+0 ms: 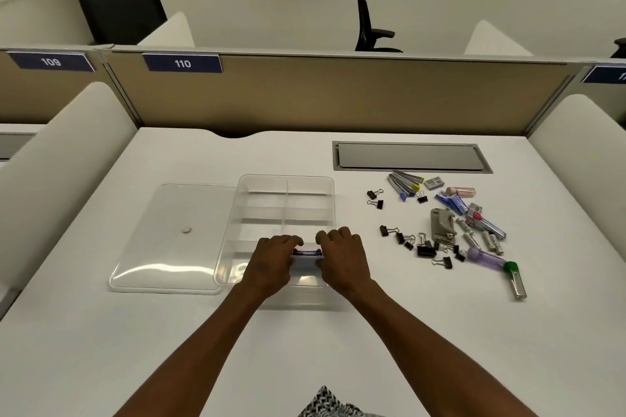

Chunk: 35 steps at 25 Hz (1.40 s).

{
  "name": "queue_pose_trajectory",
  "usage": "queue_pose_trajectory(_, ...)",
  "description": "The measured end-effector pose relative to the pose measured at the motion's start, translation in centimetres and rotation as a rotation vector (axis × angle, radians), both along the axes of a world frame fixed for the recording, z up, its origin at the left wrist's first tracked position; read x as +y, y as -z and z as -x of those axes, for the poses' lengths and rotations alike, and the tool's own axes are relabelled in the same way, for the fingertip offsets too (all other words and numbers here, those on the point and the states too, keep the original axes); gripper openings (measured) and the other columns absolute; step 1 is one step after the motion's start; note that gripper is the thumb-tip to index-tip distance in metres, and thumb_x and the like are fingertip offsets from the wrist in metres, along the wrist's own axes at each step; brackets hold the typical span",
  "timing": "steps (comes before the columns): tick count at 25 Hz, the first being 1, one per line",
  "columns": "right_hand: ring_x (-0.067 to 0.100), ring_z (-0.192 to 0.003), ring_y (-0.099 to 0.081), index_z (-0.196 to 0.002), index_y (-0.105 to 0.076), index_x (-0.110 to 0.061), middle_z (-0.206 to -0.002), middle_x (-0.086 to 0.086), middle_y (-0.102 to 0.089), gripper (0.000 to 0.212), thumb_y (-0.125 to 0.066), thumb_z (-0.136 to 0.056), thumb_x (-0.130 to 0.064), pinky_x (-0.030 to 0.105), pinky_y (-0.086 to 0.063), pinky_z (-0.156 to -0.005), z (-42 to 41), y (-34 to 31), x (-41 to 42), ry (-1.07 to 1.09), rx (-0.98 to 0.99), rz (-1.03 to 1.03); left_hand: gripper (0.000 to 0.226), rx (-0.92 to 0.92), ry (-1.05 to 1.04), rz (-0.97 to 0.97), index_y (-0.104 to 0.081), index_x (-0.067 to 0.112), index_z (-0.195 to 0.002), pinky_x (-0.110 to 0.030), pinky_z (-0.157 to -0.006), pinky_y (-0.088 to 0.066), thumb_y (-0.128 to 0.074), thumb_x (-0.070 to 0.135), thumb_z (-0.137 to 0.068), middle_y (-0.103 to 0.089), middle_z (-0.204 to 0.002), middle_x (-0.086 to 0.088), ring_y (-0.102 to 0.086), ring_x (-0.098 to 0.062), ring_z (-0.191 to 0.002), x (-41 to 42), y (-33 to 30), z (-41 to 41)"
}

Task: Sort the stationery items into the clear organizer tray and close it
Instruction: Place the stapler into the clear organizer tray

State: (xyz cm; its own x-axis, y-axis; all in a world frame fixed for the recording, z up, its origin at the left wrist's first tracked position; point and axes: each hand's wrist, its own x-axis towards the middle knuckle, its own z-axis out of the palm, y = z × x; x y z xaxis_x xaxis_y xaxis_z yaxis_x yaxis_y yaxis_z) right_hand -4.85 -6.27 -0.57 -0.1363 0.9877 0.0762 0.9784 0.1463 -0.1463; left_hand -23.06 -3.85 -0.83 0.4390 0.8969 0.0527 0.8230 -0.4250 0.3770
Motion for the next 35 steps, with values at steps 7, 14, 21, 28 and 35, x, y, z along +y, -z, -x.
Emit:
queue_pose_trajectory(7, 0.026, -0.118, -0.051, -0.132, -0.054, -0.023, -0.125, 0.003, -0.061, 0.059, -0.072, -0.080, -0.043, 0.037, -0.042, -0.092, -1.1, 0.1, -0.2, -0.015, 0.169, -0.016, 0.059, -0.018, -0.023, 0.023, -0.043, 0.025, -0.143, -0.033, -0.104, -0.034, -0.064, 0.022, -0.087, -0.059, -0.131, 0.001, -0.050, -0.020, -0.124, -0.3, 0.3, -0.1)
queue_pose_trajectory(14, 0.029, -0.121, -0.052, -0.127, -0.061, -0.017, -0.126, 0.009, -0.061, 0.044, -0.068, -0.087, -0.033, 0.042, -0.044, -0.099, -11.1, -1.3, -0.2, 0.489, 0.427, -0.196, 0.062, -0.148, -0.041, -0.053, -0.051, 0.023, -0.138, -0.040, -0.110, -0.030, -0.071, 0.037, -0.081, -0.055, -0.136, -0.001, -0.041, -0.023, -0.137, -0.8, -0.2, -1.3)
queue_pose_trajectory(21, 0.036, -0.130, -0.047, -0.149, -0.037, -0.028, -0.139, 0.017, -0.051, 0.059, -0.055, -0.093, -0.025, 0.045, -0.043, -0.104, -20.3, -1.8, -0.1, 0.712, 0.135, 0.207, 0.051, -0.241, -0.043, -0.082, -0.057, 0.022, -0.132, -0.037, -0.112, -0.031, -0.071, 0.034, -0.084, -0.058, -0.134, 0.002, -0.040, -0.021, -0.138, -1.7, -0.8, -4.3)
queue_pose_trajectory(28, 0.038, -0.110, -0.063, -0.129, -0.056, -0.017, -0.119, 0.017, -0.066, 0.036, -0.058, -0.093, -0.018, 0.044, -0.053, -0.090, -21.6, -1.8, 0.5, 0.874, 0.361, 0.083, 0.049, -0.283, -0.075, -0.070, -0.058, 0.023, -0.130, -0.031, -0.108, -0.030, -0.071, 0.034, -0.084, -0.059, -0.133, 0.005, -0.041, -0.019, -0.137, -2.6, -0.8, -4.3)
queue_pose_trajectory(35, 0.034, -0.110, -0.065, -0.124, -0.067, -0.014, -0.119, 0.015, -0.069, 0.036, -0.063, -0.093, -0.032, 0.039, -0.053, -0.088, -22.8, -1.0, 0.7, 0.868, 0.391, 0.036, 0.047, -0.335, -0.141, -0.049, -0.060, 0.023, -0.128, -0.032, -0.106, -0.033, -0.074, 0.030, -0.083, -0.059, -0.130, 0.005, -0.042, -0.018, -0.135, -3.6, -1.2, -2.9)
